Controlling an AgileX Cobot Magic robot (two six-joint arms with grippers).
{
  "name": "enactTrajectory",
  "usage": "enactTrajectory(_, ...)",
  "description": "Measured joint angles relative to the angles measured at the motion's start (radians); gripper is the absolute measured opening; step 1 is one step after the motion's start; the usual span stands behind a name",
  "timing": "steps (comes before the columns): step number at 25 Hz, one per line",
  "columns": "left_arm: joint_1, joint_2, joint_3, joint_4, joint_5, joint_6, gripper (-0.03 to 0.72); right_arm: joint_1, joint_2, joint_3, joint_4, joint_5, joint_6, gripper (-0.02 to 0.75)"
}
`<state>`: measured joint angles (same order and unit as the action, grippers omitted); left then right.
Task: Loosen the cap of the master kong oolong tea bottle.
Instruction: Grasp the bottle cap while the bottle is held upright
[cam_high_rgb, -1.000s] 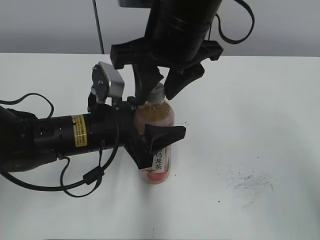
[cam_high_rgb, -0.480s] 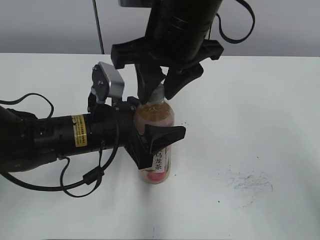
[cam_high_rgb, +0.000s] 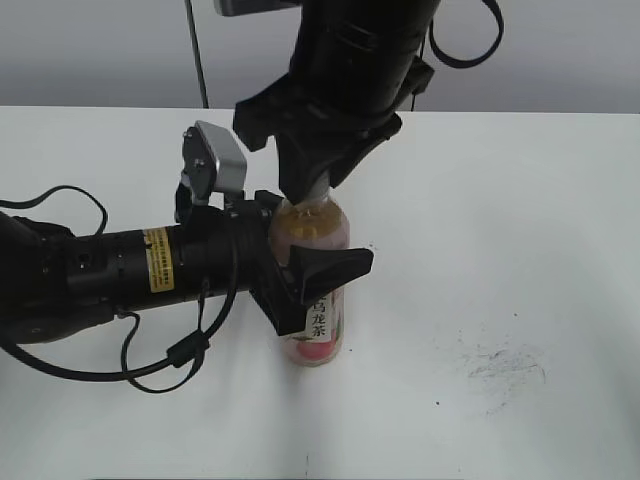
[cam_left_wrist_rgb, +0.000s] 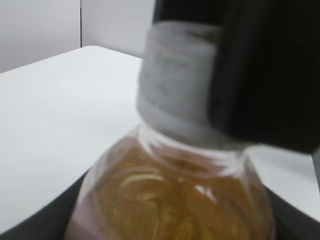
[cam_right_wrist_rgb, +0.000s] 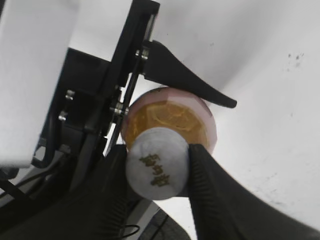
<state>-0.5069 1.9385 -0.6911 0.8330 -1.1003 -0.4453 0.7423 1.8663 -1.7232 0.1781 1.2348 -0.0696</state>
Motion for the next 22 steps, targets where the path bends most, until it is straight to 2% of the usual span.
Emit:
enactTrajectory(13,0.000,0.000,-0.003,-0.011,-0.028,0.000,0.448,0.000,0.004,-0.039,-0.006,0.011,-0.383,0.279)
enactTrajectory(22,0.000,0.000,-0.003,-0.008,-0.007,0.000,0.448,0.000,0.004,-0.039,0.006,0.008,-0.929,0.271)
